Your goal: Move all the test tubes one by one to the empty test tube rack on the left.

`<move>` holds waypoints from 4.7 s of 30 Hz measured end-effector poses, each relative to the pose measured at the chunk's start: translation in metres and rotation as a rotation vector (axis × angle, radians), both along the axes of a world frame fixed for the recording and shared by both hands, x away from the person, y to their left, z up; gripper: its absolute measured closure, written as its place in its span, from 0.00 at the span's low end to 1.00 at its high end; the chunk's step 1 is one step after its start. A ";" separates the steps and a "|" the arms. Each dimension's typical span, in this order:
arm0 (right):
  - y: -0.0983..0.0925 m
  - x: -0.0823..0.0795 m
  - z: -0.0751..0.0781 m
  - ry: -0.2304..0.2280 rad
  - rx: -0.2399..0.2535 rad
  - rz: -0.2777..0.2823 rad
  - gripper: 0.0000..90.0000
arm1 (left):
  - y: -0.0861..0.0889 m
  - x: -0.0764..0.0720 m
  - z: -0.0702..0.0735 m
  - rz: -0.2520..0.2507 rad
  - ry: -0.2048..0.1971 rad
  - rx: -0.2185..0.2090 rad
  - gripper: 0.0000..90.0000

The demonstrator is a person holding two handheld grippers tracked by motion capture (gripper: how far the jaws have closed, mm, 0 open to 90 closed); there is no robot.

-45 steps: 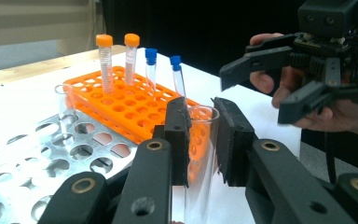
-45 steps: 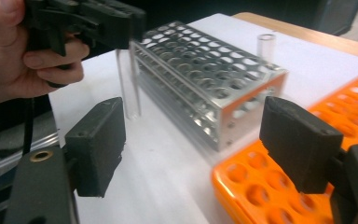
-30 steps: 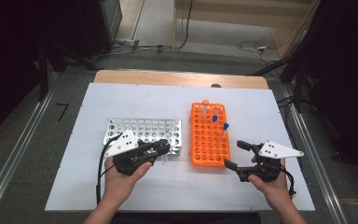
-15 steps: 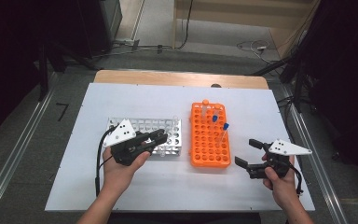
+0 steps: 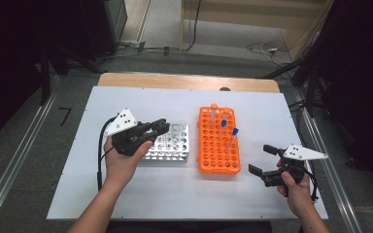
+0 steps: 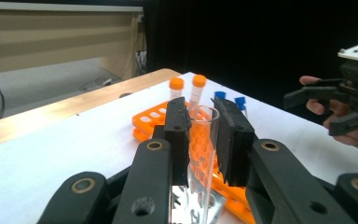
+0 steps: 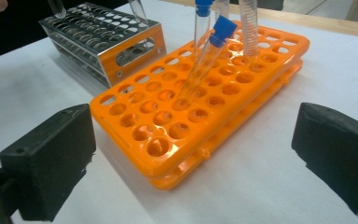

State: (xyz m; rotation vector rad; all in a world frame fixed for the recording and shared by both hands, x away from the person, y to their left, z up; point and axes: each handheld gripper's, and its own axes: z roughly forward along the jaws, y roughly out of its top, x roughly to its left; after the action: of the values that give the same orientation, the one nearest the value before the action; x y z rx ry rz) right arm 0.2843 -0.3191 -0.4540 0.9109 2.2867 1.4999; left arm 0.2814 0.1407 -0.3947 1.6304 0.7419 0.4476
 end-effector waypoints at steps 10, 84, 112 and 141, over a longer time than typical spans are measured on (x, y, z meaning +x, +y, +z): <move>-0.004 0.001 0.000 -0.005 -0.001 -0.029 0.00 | 0.000 0.026 -0.001 0.048 0.022 0.000 0.85; 0.031 0.016 0.008 0.051 0.014 -0.002 0.00 | -0.021 0.002 -0.023 -0.006 0.113 0.010 0.00; 0.080 0.049 -0.023 0.191 0.008 -0.127 0.58 | -0.018 -0.023 -0.038 -0.009 0.115 -0.004 0.00; 0.068 0.023 0.007 -0.006 0.040 -0.104 0.84 | -0.027 -0.028 -0.036 -0.022 0.122 0.005 0.00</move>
State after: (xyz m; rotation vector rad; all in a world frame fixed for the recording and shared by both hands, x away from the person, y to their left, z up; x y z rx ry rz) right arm 0.3069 -0.2514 -0.4469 1.0191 2.1765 1.5073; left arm 0.2538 0.1137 -0.4308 1.6801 0.8131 0.3364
